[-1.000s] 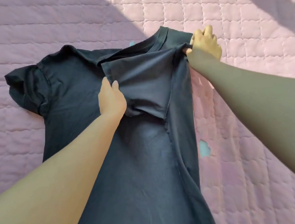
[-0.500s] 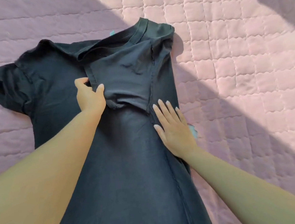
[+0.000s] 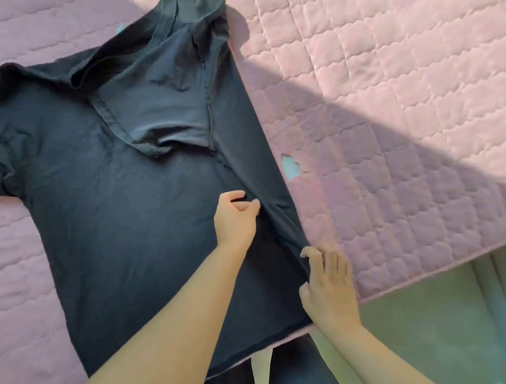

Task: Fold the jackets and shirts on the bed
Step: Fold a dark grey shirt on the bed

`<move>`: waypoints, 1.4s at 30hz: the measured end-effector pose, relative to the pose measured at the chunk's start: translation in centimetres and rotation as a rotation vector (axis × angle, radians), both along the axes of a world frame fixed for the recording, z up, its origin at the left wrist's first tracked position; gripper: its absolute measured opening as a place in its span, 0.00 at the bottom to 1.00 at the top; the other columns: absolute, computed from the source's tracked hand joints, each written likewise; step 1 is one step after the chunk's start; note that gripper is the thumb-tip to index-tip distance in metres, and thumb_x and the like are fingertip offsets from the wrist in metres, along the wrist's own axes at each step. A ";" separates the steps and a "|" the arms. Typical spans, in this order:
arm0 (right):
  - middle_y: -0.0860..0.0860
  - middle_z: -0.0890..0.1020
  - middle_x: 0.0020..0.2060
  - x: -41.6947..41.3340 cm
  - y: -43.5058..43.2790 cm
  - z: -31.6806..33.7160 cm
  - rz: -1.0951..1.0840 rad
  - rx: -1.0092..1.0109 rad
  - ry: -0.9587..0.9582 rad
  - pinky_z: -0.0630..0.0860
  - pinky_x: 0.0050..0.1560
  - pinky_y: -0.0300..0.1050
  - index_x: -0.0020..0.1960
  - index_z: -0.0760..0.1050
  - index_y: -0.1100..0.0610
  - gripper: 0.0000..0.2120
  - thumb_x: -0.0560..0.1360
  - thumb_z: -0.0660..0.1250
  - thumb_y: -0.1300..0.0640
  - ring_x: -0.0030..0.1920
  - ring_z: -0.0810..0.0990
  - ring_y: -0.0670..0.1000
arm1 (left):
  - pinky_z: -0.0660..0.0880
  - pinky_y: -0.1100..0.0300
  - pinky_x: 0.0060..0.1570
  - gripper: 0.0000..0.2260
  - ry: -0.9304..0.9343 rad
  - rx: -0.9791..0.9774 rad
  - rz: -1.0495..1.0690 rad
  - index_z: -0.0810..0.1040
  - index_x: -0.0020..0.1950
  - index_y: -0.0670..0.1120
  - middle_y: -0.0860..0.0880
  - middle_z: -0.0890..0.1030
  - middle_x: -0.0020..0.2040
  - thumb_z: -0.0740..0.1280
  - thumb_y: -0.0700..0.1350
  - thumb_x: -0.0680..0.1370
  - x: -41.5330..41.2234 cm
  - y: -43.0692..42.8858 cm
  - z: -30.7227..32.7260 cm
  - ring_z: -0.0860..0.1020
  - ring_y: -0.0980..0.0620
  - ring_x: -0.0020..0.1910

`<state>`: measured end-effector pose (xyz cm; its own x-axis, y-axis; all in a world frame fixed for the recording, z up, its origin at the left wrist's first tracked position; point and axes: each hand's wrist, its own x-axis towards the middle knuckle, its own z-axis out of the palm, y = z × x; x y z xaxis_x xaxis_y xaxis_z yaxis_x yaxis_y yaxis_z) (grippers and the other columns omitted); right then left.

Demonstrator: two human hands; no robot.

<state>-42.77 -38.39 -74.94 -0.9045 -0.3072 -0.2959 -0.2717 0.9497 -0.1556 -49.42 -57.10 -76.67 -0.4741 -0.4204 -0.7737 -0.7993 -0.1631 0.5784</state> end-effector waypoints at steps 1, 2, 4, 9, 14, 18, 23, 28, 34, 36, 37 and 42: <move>0.54 0.71 0.52 0.7 0.5 0.0 0.010 0.029 0.016 0.71 0.49 0.51 0.55 0.69 0.53 0.32 0.52 0.71 0.67 0.48 0.71 0.58 | 0.79 0.54 0.51 0.09 -0.017 0.040 -0.035 0.76 0.53 0.47 0.51 0.83 0.44 0.71 0.45 0.75 -0.2 0.1 -0.2 0.81 0.53 0.44; 0.54 0.71 0.51 1.5 1.1 0.2 -0.006 0.056 0.021 0.71 0.48 0.51 0.53 0.70 0.53 0.31 0.52 0.70 0.68 0.48 0.71 0.58 | 0.79 0.52 0.53 0.07 -0.029 0.065 -0.100 0.78 0.51 0.46 0.50 0.83 0.44 0.72 0.44 0.75 -0.3 0.5 0.0 0.82 0.52 0.44; 0.52 0.71 0.48 2.6 1.9 0.4 -0.070 0.085 -0.007 0.71 0.46 0.51 0.50 0.72 0.54 0.27 0.52 0.70 0.67 0.47 0.71 0.57 | 0.79 0.52 0.53 0.04 -0.036 0.071 -0.216 0.78 0.47 0.45 0.50 0.81 0.42 0.71 0.42 0.75 -0.2 0.7 0.4 0.81 0.51 0.43; 0.46 0.70 0.36 4.3 3.2 1.6 -0.083 -0.130 -0.096 0.68 0.38 0.45 0.38 0.68 0.52 0.16 0.58 0.70 0.66 0.39 0.69 0.52 | 0.80 0.49 0.52 0.10 -0.022 0.064 -0.117 0.71 0.37 0.44 0.47 0.80 0.39 0.58 0.35 0.77 1.0 0.9 1.5 0.83 0.46 0.44; 0.44 0.72 0.40 6.7 2.4 2.6 0.084 -0.186 -0.326 0.69 0.34 0.40 0.45 0.69 0.50 0.16 0.63 0.68 0.64 0.39 0.72 0.48 | 0.78 0.52 0.47 0.06 -0.011 0.143 0.105 0.71 0.43 0.43 0.42 0.77 0.40 0.56 0.39 0.78 3.0 1.4 2.3 0.78 0.44 0.40; 0.41 0.74 0.46 6.1 1.9 2.7 0.043 -0.211 -0.528 0.74 0.43 0.41 0.55 0.72 0.47 0.11 0.73 0.63 0.51 0.44 0.75 0.43 | 0.80 0.52 0.51 0.05 -0.052 0.134 -0.072 0.76 0.45 0.45 0.47 0.81 0.43 0.70 0.44 0.76 4.9 1.6 2.1 0.83 0.49 0.44; 0.43 0.76 0.42 5.3 1.5 2.2 0.012 -0.169 -0.352 0.73 0.44 0.43 0.52 0.73 0.50 0.10 0.72 0.66 0.50 0.44 0.73 0.47 | 0.80 0.49 0.51 0.03 -0.065 0.059 -0.094 0.73 0.45 0.44 0.45 0.81 0.44 0.66 0.40 0.77 6.4 2.0 1.4 0.82 0.48 0.45; 0.42 0.76 0.43 4.9 2.4 2.0 0.108 -0.078 -0.501 0.72 0.45 0.42 0.51 0.74 0.49 0.08 0.72 0.64 0.53 0.47 0.73 0.46 | 0.80 0.46 0.50 0.06 -0.107 0.114 -0.273 0.72 0.42 0.44 0.46 0.79 0.37 0.69 0.39 0.72 8.5 3.2 1.6 0.81 0.48 0.38; 0.43 0.77 0.42 3.1 -0.2 3.3 0.083 -0.346 -0.280 0.74 0.41 0.44 0.47 0.75 0.51 0.07 0.72 0.61 0.60 0.43 0.75 0.46 | 0.79 0.46 0.45 0.11 -0.192 0.036 -0.348 0.66 0.38 0.47 0.46 0.73 0.35 0.69 0.45 0.70 11.0 3.7 1.5 0.74 0.48 0.35; 0.46 0.78 0.51 0.9 -2.4 2.7 0.091 -0.399 -0.199 0.76 0.50 0.47 0.54 0.75 0.54 0.11 0.74 0.62 0.63 0.52 0.75 0.49 | 0.80 0.46 0.48 0.10 -0.251 0.100 -0.408 0.68 0.38 0.47 0.46 0.77 0.37 0.71 0.43 0.70 12.3 4.3 1.5 0.76 0.47 0.37; 0.48 0.77 0.58 -0.7 -3.9 2.3 0.117 -0.400 -0.182 0.74 0.57 0.48 0.60 0.74 0.55 0.14 0.75 0.62 0.63 0.58 0.74 0.50 | 0.79 0.48 0.47 0.09 -0.278 0.111 -0.447 0.69 0.38 0.46 0.45 0.78 0.38 0.71 0.42 0.70 13.0 4.6 1.4 0.76 0.48 0.37; 0.52 0.54 0.78 -7.4 -11.0 0.9 0.271 -0.213 -0.348 0.57 0.73 0.49 0.78 0.54 0.57 0.29 0.80 0.58 0.51 0.77 0.52 0.52 | 0.81 0.54 0.45 0.04 -0.362 0.150 -0.628 0.79 0.36 0.45 0.47 0.83 0.40 0.68 0.36 0.66 14.8 4.7 0.9 0.82 0.49 0.41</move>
<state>-50.19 -49.39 -74.02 -0.6421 -0.6044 -0.4715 -0.4021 0.7893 -0.4641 -34.62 -52.38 -75.78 -0.2949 -0.0319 -0.9550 -0.9047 0.3309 0.2684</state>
